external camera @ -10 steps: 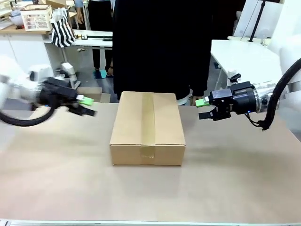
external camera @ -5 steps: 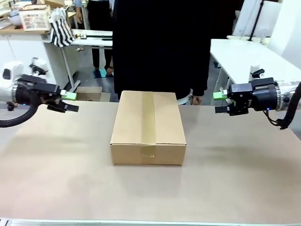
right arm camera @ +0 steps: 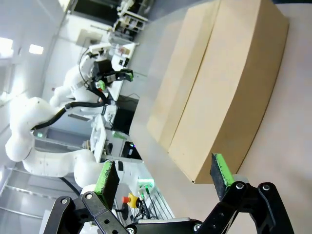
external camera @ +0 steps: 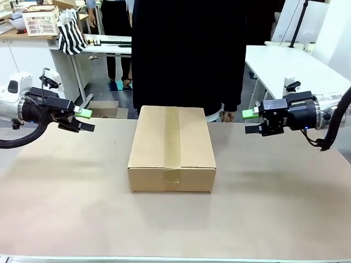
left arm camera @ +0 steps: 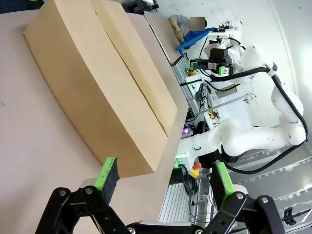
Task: Pack the gift set into the box.
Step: Press and hold the closed box until the human finishes sealing it.
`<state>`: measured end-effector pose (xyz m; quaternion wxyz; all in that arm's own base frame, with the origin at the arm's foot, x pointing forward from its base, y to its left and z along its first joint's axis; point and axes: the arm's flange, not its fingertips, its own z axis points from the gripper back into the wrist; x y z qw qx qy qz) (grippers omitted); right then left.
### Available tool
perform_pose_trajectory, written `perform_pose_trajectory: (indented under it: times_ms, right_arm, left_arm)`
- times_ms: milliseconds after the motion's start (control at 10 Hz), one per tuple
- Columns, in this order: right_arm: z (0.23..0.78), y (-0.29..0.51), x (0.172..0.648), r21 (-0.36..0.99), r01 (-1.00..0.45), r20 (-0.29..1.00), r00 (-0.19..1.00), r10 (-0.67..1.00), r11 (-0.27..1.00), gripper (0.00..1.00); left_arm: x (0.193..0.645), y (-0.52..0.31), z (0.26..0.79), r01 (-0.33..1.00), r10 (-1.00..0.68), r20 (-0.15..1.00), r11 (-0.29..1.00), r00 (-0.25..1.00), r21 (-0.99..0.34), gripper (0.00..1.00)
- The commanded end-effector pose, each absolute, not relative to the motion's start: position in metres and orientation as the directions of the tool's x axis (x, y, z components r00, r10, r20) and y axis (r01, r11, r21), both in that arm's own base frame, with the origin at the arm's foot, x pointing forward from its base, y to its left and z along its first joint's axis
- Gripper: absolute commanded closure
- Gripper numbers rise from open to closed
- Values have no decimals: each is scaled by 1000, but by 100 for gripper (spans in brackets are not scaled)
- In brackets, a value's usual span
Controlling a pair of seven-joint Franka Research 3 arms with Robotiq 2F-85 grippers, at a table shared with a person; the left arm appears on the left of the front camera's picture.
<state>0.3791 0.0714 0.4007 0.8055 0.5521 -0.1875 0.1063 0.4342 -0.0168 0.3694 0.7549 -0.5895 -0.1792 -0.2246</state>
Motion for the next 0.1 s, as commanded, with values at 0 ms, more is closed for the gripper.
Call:
perform_pose_trajectory:
  times_ms: [0]
  right_arm:
    - [400, 71, 377, 856, -373, 414, 909, -43, 358, 0]
  left_arm:
    - [434, -14, 372, 555, -142, 536, 192, 832, -810, 0]
